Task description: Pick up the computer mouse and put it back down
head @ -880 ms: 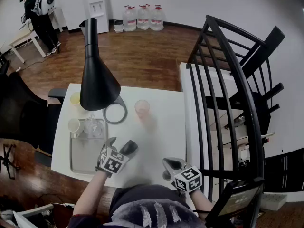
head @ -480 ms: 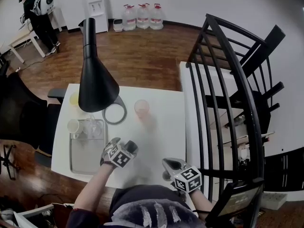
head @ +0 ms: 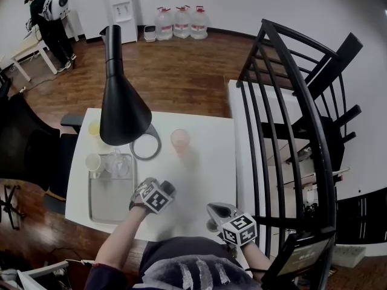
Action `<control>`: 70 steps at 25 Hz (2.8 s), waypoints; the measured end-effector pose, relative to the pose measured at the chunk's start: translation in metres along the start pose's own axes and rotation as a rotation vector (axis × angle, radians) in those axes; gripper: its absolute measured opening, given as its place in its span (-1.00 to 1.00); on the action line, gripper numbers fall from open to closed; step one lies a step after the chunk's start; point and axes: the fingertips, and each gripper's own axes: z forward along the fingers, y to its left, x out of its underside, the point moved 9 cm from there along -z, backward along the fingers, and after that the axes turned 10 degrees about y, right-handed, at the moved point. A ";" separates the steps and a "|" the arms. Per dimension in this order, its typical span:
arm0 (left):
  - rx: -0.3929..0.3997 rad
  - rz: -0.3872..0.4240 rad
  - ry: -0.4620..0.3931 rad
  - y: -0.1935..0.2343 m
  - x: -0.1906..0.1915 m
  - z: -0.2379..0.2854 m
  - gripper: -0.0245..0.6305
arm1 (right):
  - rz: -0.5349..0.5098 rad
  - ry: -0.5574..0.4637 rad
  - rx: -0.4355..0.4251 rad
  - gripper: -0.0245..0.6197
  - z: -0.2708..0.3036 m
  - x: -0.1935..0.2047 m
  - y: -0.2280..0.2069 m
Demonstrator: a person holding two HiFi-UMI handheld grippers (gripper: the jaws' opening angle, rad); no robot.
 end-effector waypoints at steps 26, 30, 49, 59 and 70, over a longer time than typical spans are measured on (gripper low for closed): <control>0.020 0.007 -0.030 0.000 0.002 -0.011 0.00 | 0.006 -0.004 0.013 -0.92 -0.008 0.003 0.001; 0.044 -0.026 -0.091 -0.001 -0.001 -0.025 -0.01 | 0.004 -0.006 0.013 -0.91 -0.008 0.003 0.000; 0.023 0.099 -0.256 -0.015 -0.021 -0.154 -0.01 | -0.006 -0.004 0.003 -0.91 -0.008 0.000 0.000; 0.062 0.262 -0.302 -0.043 -0.030 -0.206 -0.01 | -0.014 0.006 0.004 -0.92 -0.003 -0.002 -0.002; 0.058 0.341 -0.367 -0.060 -0.035 -0.245 -0.01 | -0.033 0.021 0.007 -0.91 -0.004 -0.011 -0.001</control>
